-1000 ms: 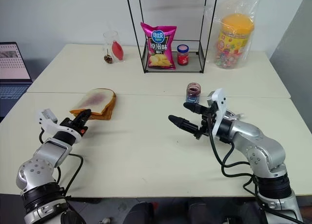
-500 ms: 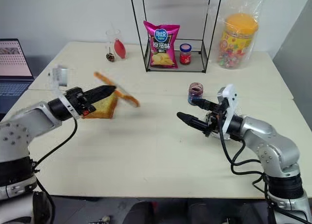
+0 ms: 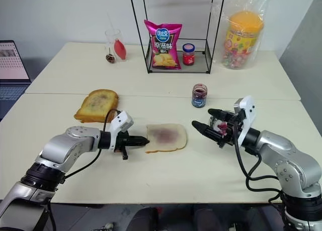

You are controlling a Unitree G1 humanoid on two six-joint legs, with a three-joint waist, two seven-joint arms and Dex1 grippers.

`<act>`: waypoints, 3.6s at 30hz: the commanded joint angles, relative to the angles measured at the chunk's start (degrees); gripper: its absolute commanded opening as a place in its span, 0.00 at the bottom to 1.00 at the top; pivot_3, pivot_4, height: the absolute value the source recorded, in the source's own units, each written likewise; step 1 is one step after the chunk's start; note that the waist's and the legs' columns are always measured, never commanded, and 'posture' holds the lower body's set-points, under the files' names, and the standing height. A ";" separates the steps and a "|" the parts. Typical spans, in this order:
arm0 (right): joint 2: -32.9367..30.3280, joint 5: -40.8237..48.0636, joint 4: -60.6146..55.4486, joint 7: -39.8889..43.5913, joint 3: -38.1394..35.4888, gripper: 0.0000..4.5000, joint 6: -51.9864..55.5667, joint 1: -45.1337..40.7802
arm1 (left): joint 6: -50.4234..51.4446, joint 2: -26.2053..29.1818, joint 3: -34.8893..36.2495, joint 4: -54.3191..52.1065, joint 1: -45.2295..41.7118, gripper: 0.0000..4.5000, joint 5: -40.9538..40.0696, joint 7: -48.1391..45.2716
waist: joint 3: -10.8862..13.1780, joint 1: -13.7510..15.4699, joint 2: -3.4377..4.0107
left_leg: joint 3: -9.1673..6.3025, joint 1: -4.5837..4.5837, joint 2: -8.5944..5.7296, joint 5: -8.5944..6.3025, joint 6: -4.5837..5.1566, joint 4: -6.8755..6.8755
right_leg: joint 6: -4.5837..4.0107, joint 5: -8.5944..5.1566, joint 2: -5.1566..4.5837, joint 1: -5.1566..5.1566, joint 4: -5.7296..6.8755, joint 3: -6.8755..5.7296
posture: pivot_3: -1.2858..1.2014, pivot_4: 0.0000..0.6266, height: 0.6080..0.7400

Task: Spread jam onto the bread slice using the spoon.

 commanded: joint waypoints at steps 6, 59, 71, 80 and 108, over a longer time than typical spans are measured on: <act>-1.21 2.39 0.57 -3.74 -9.31 1.00 0.20 3.84 | -5.31 -4.59 -0.21 3.36 -4.05 0.00 4.94 -4.66 | 0.00 0.21 0.00 | -0.01 -0.03 0.00 0.00 0.00 0.01 | 0.00 0.00 0.00 0.01 0.00 -0.02 | 0.52 0.24 1.00; 0.66 -2.41 78.07 3.72 -20.87 1.00 0.82 -26.13 | 1.17 -10.01 5.32 -18.13 -7.76 1.00 2.31 -8.20 | -0.05 -1.14 0.25 | 0.13 -0.03 -0.02 0.03 0.08 0.76 | 0.39 0.53 0.08 0.22 0.08 0.27 | 0.52 0.24 1.00; 1.45 -6.21 82.79 6.88 -20.92 0.57 -3.51 -29.12 | 0.30 -10.29 5.01 -17.87 -7.92 1.00 2.37 -7.94 | -0.04 -1.81 0.27 | 0.12 -0.06 -0.02 0.06 0.12 0.72 | 0.39 0.57 0.09 0.20 0.05 0.27 | 0.52 0.24 1.00; 0.69 -7.36 82.33 7.78 -21.72 0.14 -4.09 -28.18 | -0.55 -11.01 4.86 -16.65 -8.72 1.00 3.02 -7.46 | -0.05 -1.75 0.27 | 0.10 -0.02 -0.03 0.06 0.12 0.76 | 0.41 0.58 0.08 0.28 0.04 0.25 | 0.52 0.24 1.00; 13.03 -10.81 46.09 -7.37 -8.02 0.01 -10.85 -40.57 | -1.86 -21.19 15.50 -15.24 -3.25 1.00 1.56 13.48 | 0.09 -1.56 0.60 | 0.13 -0.15 -0.06 0.09 0.16 0.74 | 0.31 0.72 0.01 0.13 0.06 0.26 | 0.52 0.24 1.00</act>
